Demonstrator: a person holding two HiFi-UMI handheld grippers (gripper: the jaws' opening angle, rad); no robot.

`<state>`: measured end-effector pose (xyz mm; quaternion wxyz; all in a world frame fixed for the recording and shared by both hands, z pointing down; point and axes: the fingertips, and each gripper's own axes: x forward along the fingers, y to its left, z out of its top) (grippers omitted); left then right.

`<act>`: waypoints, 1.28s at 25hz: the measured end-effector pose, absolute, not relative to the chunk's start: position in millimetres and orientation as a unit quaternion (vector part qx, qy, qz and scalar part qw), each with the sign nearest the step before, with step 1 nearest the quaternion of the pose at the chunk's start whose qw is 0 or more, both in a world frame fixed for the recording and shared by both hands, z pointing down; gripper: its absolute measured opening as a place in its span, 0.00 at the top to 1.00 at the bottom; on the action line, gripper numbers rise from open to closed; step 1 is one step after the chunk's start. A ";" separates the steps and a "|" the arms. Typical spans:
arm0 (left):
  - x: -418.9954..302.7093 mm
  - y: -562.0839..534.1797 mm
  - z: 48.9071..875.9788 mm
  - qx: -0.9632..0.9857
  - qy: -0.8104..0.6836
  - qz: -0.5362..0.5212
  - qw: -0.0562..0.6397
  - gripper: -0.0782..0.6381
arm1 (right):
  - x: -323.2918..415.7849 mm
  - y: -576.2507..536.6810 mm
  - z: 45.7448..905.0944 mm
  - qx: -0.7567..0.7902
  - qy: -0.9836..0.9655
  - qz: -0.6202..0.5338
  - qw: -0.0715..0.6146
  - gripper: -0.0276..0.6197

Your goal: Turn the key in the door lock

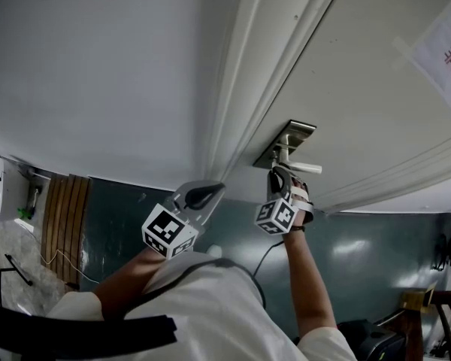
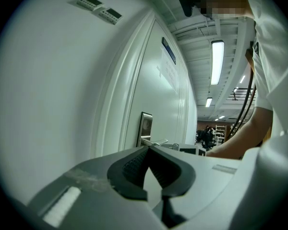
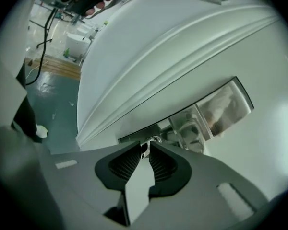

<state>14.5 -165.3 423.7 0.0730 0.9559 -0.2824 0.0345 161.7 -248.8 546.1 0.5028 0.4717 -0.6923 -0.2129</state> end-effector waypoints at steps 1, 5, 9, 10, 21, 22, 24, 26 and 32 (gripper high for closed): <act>14.3 -165.2 423.3 0.956 -0.283 0.035 0.072 0.88 | 161.3 -247.1 543.5 0.483 -0.698 -0.204 0.487 0.85; 14.5 -164.9 422.1 0.956 -0.283 0.038 0.069 0.88 | 159.3 -236.8 531.0 0.521 -0.725 -0.164 0.420 0.85; 18.1 -163.6 421.9 0.957 -0.278 0.040 0.068 0.88 | 154.0 -224.3 511.3 0.555 -0.758 -0.107 0.327 0.85; 19.2 -163.3 421.6 0.958 -0.277 0.040 0.067 0.88 | 152.8 -220.7 505.0 0.564 -0.769 -0.080 0.290 0.85; 31.1 -156.7 412.6 0.963 -0.261 0.041 0.060 0.88 | 137.1 -162.1 444.0 0.596 -0.801 0.056 0.015 0.95; 31.5 -156.4 411.2 0.963 -0.260 0.040 0.059 0.88 | 133.9 -158.6 439.3 0.593 -0.803 0.055 0.008 0.95; 32.2 -155.3 408.9 0.964 -0.257 0.038 0.058 0.88 | 129.4 -152.9 433.1 0.590 -0.805 0.054 0.003 0.95; 32.9 -153.9 407.1 0.965 -0.254 0.037 0.057 0.88 | 126.3 -148.2 429.0 0.591 -0.805 0.052 0.002 0.95; 30.0 -149.0 406.6 0.967 -0.246 0.035 0.061 0.88 | 122.3 -139.5 428.3 0.599 -0.799 0.055 0.002 0.95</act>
